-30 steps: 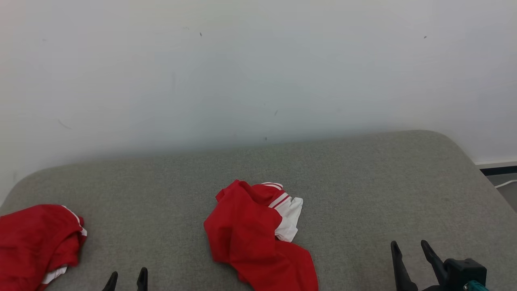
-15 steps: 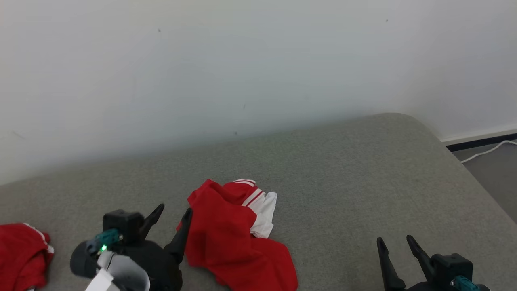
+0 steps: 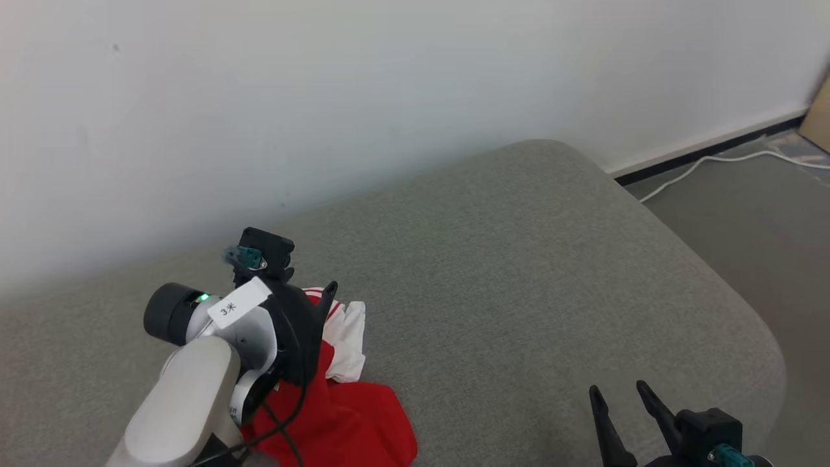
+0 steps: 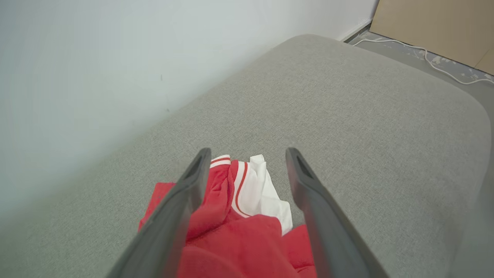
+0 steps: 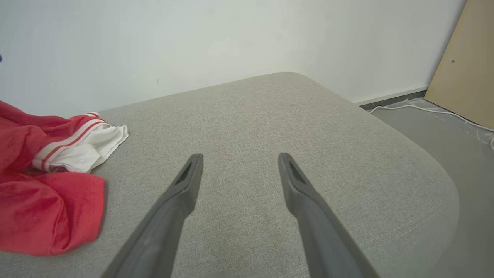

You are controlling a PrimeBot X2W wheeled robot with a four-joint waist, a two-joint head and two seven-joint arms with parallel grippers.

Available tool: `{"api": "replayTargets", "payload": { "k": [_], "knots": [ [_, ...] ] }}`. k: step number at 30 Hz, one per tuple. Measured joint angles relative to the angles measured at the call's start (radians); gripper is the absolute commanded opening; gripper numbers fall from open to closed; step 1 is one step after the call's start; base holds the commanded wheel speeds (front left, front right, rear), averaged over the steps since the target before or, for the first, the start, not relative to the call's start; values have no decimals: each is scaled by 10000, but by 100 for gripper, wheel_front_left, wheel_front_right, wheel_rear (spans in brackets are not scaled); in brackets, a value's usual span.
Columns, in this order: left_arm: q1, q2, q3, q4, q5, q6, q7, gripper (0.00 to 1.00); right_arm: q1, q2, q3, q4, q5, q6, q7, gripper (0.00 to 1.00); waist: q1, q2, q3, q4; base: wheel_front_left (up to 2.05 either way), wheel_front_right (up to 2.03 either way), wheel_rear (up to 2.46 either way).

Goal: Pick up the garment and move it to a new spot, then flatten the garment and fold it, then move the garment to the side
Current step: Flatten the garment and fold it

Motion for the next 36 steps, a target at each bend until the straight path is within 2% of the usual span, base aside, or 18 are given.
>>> {"api": "replayTargets", "payload": {
  "k": [12,16,22,30,31,32,33,36],
  "knots": [
    [-1001,23,-12,1605,351,364,1306,100,-187,119,332,-117,-8,192,150,100,0,0,887,-1523,0,0,0],
    [-1150,132,-88,1827,652,449,1601,100,-198,173,343,-245,-6,192,134,100,0,0,1292,-1732,0,0,0],
    [-1833,608,-470,2385,1287,441,2046,100,-584,339,345,-247,90,136,-29,100,1,1,2267,-2039,0,0,0],
    [-2078,545,-765,2924,1381,245,2146,100,-1036,445,435,-88,169,90,-194,100,0,1,2917,-2020,0,0,0],
    [-2164,533,-819,2974,1413,176,2146,95,-1058,449,456,-40,169,90,-201,100,0,1,2930,-1979,0,0,0],
    [-2203,514,-861,3024,1432,171,2144,65,-1071,451,485,8,171,88,-203,100,0,1,2933,-1936,0,0,0],
    [-2213,491,-894,3072,1434,140,2103,0,-1089,456,516,42,171,79,-203,100,0,1,2928,-1900,0,0,0],
    [-2290,437,-945,3187,1438,71,2029,0,-1261,474,602,123,178,58,-217,100,0,1,2862,-1843,0,0,0]
  ]
}}
